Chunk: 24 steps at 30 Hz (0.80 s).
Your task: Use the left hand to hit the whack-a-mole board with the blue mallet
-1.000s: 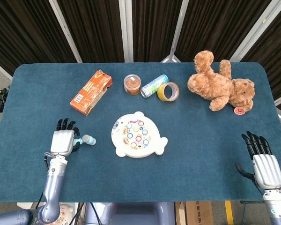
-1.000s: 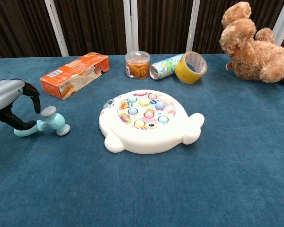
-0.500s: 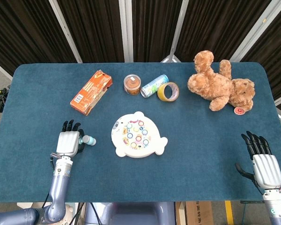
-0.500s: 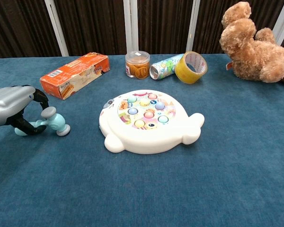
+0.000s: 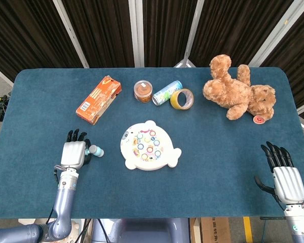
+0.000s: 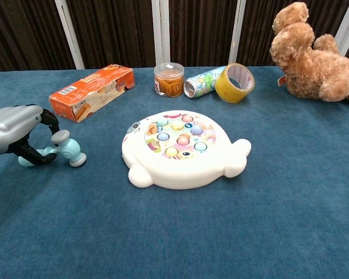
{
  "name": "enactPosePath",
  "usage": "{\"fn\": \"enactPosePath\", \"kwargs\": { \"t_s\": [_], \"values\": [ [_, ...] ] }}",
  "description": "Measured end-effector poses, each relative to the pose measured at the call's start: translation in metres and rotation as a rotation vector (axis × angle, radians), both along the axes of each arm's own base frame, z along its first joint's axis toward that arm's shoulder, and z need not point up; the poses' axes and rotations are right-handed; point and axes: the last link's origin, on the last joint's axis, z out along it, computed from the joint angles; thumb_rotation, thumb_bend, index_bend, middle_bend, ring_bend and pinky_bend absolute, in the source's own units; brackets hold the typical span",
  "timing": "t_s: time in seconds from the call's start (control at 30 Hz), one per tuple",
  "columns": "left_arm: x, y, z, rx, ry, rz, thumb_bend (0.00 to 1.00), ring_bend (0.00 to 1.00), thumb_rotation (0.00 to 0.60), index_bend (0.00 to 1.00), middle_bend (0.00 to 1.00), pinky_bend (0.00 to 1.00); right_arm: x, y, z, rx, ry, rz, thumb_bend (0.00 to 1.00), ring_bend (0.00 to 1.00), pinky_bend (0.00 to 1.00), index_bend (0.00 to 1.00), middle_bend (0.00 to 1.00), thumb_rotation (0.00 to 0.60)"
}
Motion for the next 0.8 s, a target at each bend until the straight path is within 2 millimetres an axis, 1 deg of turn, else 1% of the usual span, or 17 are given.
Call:
{"fn": "enactPosePath", "kwargs": {
  "t_s": [0.3, 0.67, 0.77, 0.8],
  "values": [
    [0.0024, -0.0001, -0.0056, -0.011, 0.001, 0.001, 0.37, 0.01, 0.6, 0.5, 0.17, 0.06, 0.0, -0.0001, 0.0001, 0.001, -0.004, -0.002, 0.32, 0.0, 0.0, 0.0, 0.0, 0.6],
    [0.0008, -0.0008, -0.0079, -0.016, 0.007, 0.005, 0.39, 0.05, 0.6, 0.51, 0.2, 0.11, 0.0005, -0.0003, -0.0002, 0.002, -0.005, -0.001, 0.32, 0.0, 0.0, 0.0, 0.0, 0.6],
    [0.0003, -0.0012, -0.0086, -0.018, 0.008, 0.005, 0.42, 0.08, 0.6, 0.52, 0.23, 0.15, 0.0004, -0.0004, -0.0002, 0.002, -0.004, -0.001, 0.32, 0.0, 0.0, 0.0, 0.0, 0.6],
    [0.0002, -0.0012, -0.0088, -0.017, 0.007, 0.005, 0.44, 0.1, 0.6, 0.53, 0.24, 0.18, 0.0004, -0.0004, -0.0003, 0.002, -0.004, -0.002, 0.32, 0.0, 0.0, 0.0, 0.0, 0.6]
  ]
}}
